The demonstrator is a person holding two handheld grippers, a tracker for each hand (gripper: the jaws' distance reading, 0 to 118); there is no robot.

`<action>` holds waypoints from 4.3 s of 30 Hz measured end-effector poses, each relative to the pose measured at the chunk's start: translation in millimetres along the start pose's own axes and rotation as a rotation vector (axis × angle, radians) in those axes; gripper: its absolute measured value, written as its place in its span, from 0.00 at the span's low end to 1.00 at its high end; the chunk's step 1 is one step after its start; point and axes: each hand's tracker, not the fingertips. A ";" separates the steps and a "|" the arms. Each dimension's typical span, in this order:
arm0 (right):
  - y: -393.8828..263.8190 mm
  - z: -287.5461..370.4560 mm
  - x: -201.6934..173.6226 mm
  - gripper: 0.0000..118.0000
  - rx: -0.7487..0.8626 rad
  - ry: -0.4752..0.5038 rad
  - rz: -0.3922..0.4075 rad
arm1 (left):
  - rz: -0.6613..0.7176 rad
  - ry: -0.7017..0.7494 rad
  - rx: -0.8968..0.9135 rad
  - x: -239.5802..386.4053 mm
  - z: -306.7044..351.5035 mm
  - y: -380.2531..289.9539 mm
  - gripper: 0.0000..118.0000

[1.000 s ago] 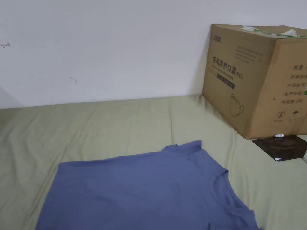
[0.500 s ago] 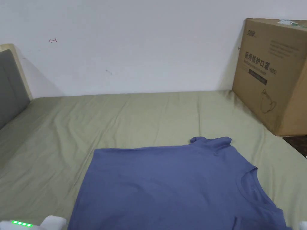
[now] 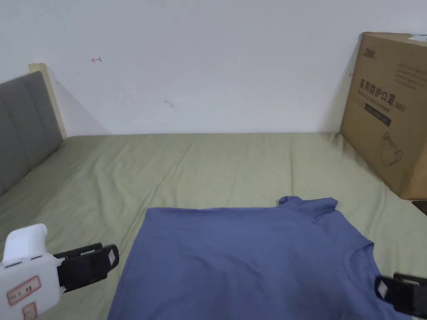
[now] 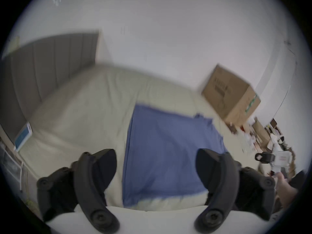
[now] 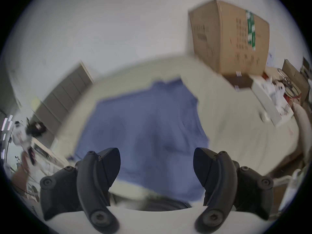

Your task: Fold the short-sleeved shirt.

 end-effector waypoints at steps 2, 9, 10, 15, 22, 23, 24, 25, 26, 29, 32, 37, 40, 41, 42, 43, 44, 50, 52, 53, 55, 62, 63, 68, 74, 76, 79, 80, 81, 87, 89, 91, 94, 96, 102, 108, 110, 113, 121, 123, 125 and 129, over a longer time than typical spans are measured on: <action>-0.8 12.6 -21.0 0.66 0.219 0.076 0.009 | -0.054 0.005 0.154 22.5 9.3 -8.0 0.48; 0.8 19.4 -54.3 0.01 0.581 0.020 0.051 | -0.119 0.036 0.320 65.5 11.1 -14.4 0.00; 3.7 16.0 -56.1 0.01 0.585 0.003 0.048 | -0.117 0.037 0.332 68.3 10.8 -14.0 0.00; 13.3 10.7 -53.4 0.01 0.552 0.010 0.029 | -0.073 0.025 0.175 52.3 -4.3 4.7 0.00; 3.2 10.6 -49.7 0.01 0.379 0.073 0.079 | 0.033 0.086 -0.714 -12.4 -78.3 -27.4 0.00; -2.2 11.3 -50.1 0.01 0.360 0.069 0.082 | -0.011 0.139 -0.733 -18.9 -86.1 -38.7 0.00; -5.4 9.2 -47.4 0.01 0.347 0.060 0.086 | -0.015 0.186 -0.748 -27.5 -94.3 -48.0 0.04; -7.8 7.3 -45.2 0.01 0.336 0.048 0.092 | 0.007 0.197 -0.745 -34.7 -99.1 -54.2 0.25; -11.2 5.2 -42.8 0.01 0.315 0.021 0.101 | 0.036 0.210 -0.737 -49.1 -102.0 -68.6 0.61; -16.5 0.7 -34.4 0.01 0.265 -0.001 0.080 | 0.027 0.225 -0.747 -64.1 -113.1 -88.7 0.93; -22.7 -1.5 -25.9 0.01 0.234 -0.009 0.067 | 0.010 0.232 -0.766 -68.5 -120.2 -112.1 0.93; -29.7 -9.3 -16.7 0.01 0.161 -0.062 0.039 | -0.132 0.227 -0.793 -58.1 -137.5 -138.2 0.77; -34.5 -12.1 -5.9 0.01 0.131 -0.087 0.038 | -0.151 0.245 -0.763 -49.5 -130.0 -137.6 0.54; -36.7 -13.6 -1.6 0.01 0.109 -0.104 0.048 | -0.163 0.233 -0.730 -44.5 -124.2 -135.8 0.36; -39.3 -14.5 2.9 0.01 0.084 -0.124 0.056 | -0.175 0.227 -0.694 -39.3 -115.1 -133.3 0.07; -41.7 -14.6 6.6 0.01 0.059 -0.136 0.059 | -0.174 0.212 -0.667 -35.2 -109.4 -131.3 0.07; -44.7 -16.4 13.4 0.02 0.027 -0.151 0.060 | -0.201 0.241 -0.626 -27.9 -103.4 -131.3 0.07; -64.0 -45.1 60.7 0.44 -0.242 -0.217 0.026 | 0.026 0.142 -0.583 -35.8 -82.9 -106.0 0.06; -76.3 -63.0 78.9 0.79 -0.408 -0.229 -0.019 | 0.068 0.141 -0.544 -36.3 -75.7 -96.9 0.06; -84.0 -71.3 86.8 0.79 -0.445 -0.255 -0.040 | 0.073 0.133 -0.530 -35.5 -72.7 -92.6 0.06; -98.2 -86.8 99.1 0.79 -0.545 -0.287 -0.050 | 0.052 0.134 -0.525 -29.9 -68.9 -87.8 0.06; -111.0 -89.4 102.6 0.05 -0.579 -0.293 0.013 | 0.027 0.206 -0.592 -17.6 -75.4 -95.8 0.06; -108.8 -86.1 102.0 0.03 -0.581 -0.243 -0.027 | 0.050 0.198 -0.593 -18.0 -75.5 -97.1 0.06; -102.8 -66.8 100.4 0.03 -0.544 -0.234 0.010 | 0.038 0.202 -0.604 -17.9 -71.6 -100.0 0.06; -89.3 -31.1 101.8 0.03 -0.449 -0.176 -0.103 | 0.131 0.141 -0.564 -26.3 -45.9 -84.8 0.06; -76.3 -20.9 101.0 0.03 -0.393 -0.147 -0.147 | 0.191 0.109 -0.508 -27.1 -36.7 -70.9 0.06; -43.5 -16.5 99.2 0.03 -0.318 -0.090 -0.221 | 0.201 0.090 -0.453 -25.9 -42.9 -44.6 0.06; -28.3 -19.2 101.0 0.03 -0.280 -0.064 -0.255 | 0.202 0.082 -0.441 -25.8 -52.4 -33.2 0.06; -14.8 -23.9 103.0 0.03 -0.257 -0.048 -0.278 | 0.208 0.076 -0.419 -25.7 -62.9 -23.6 0.06; 56.6 -107.0 118.3 0.03 -0.214 -0.034 -0.349 | 0.344 0.050 -0.349 -38.4 -164.3 16.5 0.06; 69.1 -154.1 129.6 0.03 -0.245 -0.080 -0.369 | 0.362 0.071 -0.381 -44.6 -213.6 18.5 0.06; 72.9 -200.8 140.3 0.03 -0.281 -0.119 -0.402 | 0.376 0.096 -0.439 -53.6 -255.0 12.0 0.06; 73.7 -266.6 149.8 0.03 -0.328 -0.166 -0.424 | 0.432 0.142 -0.513 -71.9 -312.6 -6.9 0.06; 68.2 -300.6 157.9 0.03 -0.387 -0.223 -0.432 | 0.441 0.175 -0.541 -81.2 -335.3 -17.7 0.08; 54.0 -321.1 165.0 0.71 -0.366 -0.163 -0.506 | 0.462 0.129 -0.528 -85.1 -337.2 -27.3 0.57; 78.0 -258.8 133.7 0.78 -0.349 -0.166 -0.386 | 0.293 0.054 -0.451 -50.2 -286.6 17.6 0.89; 83.6 -217.0 109.5 0.78 -0.275 -0.150 -0.321 | 0.173 0.045 -0.354 -24.7 -247.0 34.1 0.89; 79.5 -163.9 79.8 0.78 -0.131 -0.074 -0.255 | 0.054 -0.037 -0.155 4.0 -186.8 36.7 0.89; 12.9 -54.2 -16.0 0.27 0.428 -0.024 0.046 | -0.160 0.002 0.242 58.3 -69.5 -8.8 0.29; 0.5 -46.7 -31.4 0.02 0.487 -0.097 0.118 | -0.163 0.042 0.268 60.4 -57.1 -19.0 0.00; -7.1 -43.5 -33.9 0.00 0.481 -0.094 0.114 | -0.158 0.034 0.261 58.4 -44.7 -22.1 0.00; -1.9 -42.1 -28.2 0.00 0.436 -0.059 0.069 | -0.224 0.059 0.231 54.7 -37.4 -18.4 0.00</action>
